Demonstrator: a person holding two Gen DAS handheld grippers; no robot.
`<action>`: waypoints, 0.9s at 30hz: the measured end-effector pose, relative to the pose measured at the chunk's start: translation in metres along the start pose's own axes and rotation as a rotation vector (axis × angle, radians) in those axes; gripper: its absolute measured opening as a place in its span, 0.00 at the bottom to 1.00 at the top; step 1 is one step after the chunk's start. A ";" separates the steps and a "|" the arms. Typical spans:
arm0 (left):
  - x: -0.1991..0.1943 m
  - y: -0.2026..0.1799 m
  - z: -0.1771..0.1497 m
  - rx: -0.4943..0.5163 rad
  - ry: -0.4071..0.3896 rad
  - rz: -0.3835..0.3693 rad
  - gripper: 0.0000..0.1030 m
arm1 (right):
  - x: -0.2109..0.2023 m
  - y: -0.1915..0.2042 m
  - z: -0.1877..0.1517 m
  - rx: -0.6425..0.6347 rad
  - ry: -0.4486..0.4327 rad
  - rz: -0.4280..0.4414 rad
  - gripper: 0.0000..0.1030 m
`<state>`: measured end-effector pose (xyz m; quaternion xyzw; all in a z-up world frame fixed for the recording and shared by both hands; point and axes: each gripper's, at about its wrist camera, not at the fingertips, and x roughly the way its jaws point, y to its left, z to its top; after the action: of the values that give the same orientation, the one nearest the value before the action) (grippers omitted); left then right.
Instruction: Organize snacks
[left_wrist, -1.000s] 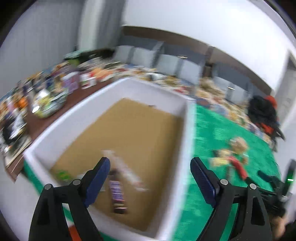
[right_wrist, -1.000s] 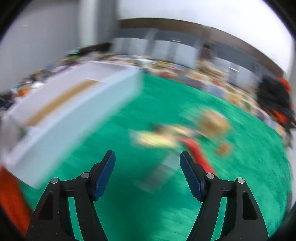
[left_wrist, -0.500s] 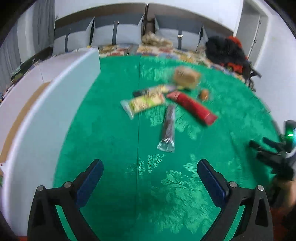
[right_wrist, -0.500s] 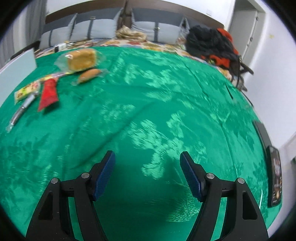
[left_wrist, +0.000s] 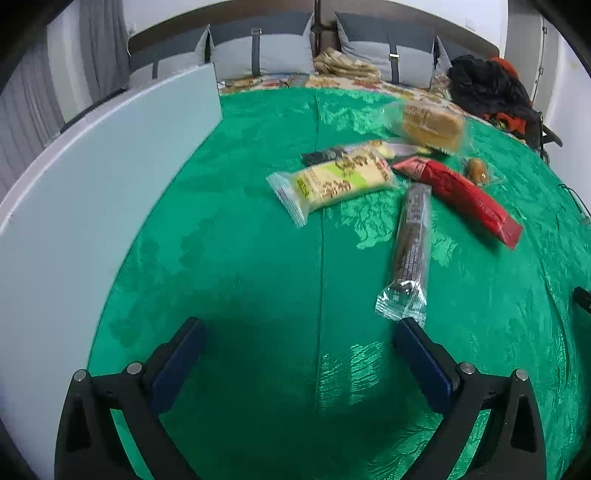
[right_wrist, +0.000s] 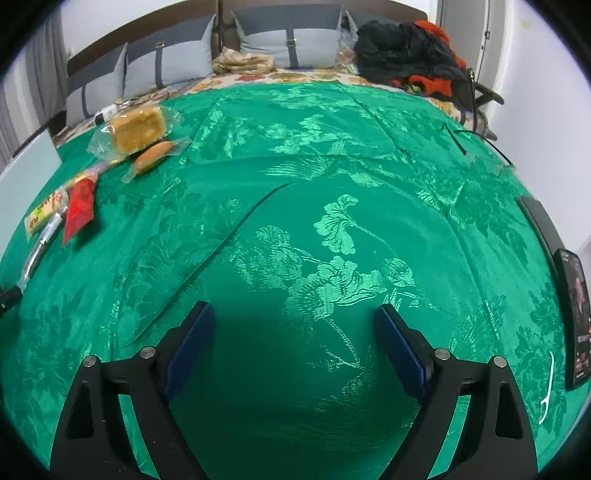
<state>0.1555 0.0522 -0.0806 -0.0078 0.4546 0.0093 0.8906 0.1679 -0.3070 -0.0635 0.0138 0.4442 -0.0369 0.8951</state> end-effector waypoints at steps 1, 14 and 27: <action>0.000 0.002 -0.001 -0.004 0.001 -0.008 0.99 | 0.000 0.000 0.000 -0.001 0.000 -0.001 0.88; 0.002 0.001 0.000 -0.005 0.003 -0.008 1.00 | 0.001 0.000 0.000 0.000 0.000 0.000 0.89; 0.002 0.001 0.000 -0.005 0.003 -0.008 1.00 | 0.000 0.000 0.000 0.000 0.001 0.000 0.89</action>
<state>0.1564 0.0534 -0.0826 -0.0117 0.4558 0.0069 0.8900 0.1682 -0.3069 -0.0638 0.0141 0.4445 -0.0367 0.8949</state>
